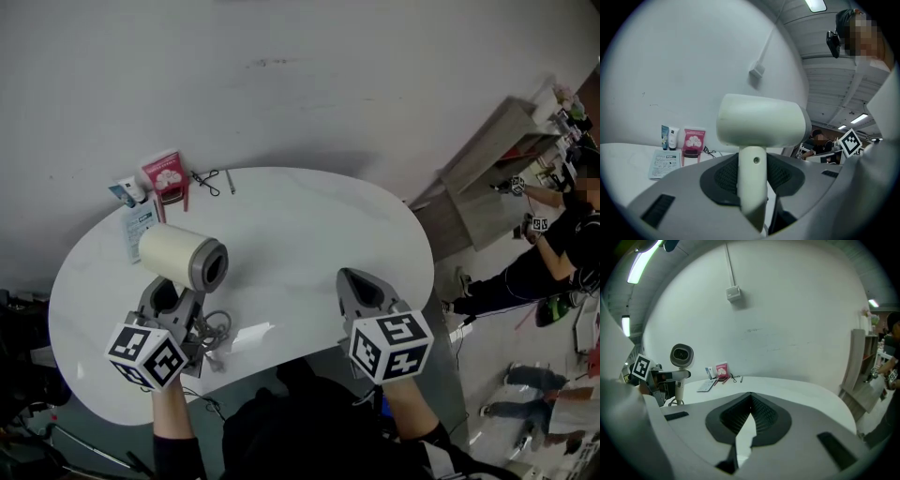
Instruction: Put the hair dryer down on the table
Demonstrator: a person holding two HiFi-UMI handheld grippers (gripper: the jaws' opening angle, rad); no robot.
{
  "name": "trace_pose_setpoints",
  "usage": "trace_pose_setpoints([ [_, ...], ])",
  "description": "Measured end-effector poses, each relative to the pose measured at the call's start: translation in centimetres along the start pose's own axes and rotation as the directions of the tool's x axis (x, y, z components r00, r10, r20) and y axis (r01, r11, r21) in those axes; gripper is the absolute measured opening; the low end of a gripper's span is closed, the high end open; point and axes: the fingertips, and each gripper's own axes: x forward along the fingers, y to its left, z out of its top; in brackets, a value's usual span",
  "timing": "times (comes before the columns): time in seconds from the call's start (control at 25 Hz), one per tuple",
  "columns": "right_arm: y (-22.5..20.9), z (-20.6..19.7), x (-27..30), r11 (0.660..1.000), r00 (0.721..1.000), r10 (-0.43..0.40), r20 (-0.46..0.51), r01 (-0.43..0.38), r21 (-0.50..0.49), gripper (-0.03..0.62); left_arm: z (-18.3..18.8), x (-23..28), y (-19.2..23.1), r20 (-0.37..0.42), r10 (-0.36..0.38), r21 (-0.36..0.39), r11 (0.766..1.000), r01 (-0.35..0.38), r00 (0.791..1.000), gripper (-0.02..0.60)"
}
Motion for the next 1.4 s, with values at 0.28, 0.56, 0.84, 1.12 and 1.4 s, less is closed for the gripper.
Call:
trace_pose_setpoints([
  [0.28, -2.3, -0.4, 0.2, 0.999, 0.999, -0.035, -0.009, 0.035, 0.029, 0.002, -1.2, 3.2, -1.4, -0.062, -0.059, 0.04, 0.997, 0.061, 0.996, 0.16],
  [0.56, -4.3, -1.1, 0.0, 0.996, 0.997, -0.071, -0.028, 0.072, 0.052, 0.002, -2.9, 6.4, -3.6, -0.15, -0.122, 0.099, 0.985, 0.138, 0.981, 0.16],
  [0.84, -5.6, -1.6, 0.0, 0.993, 0.995, -0.089, -0.043, 0.092, 0.073, 0.002, -4.8, 8.9, -5.9, -0.265, -0.169, 0.175, 0.96, 0.219, 0.949, 0.16],
  [1.12, -6.2, -2.1, 0.2, 0.991, 0.993, -0.102, -0.054, 0.107, 0.085, 0.002, -7.0, 10.9, -7.5, -0.363, -0.201, 0.223, 0.929, 0.294, 0.91, 0.16],
  [1.4, -7.2, -2.7, -0.1, 0.985, 0.989, -0.129, -0.068, 0.136, 0.104, 0.002, -9.7, 12.3, -8.7, -0.452, -0.227, 0.232, 0.904, 0.359, 0.863, 0.16],
])
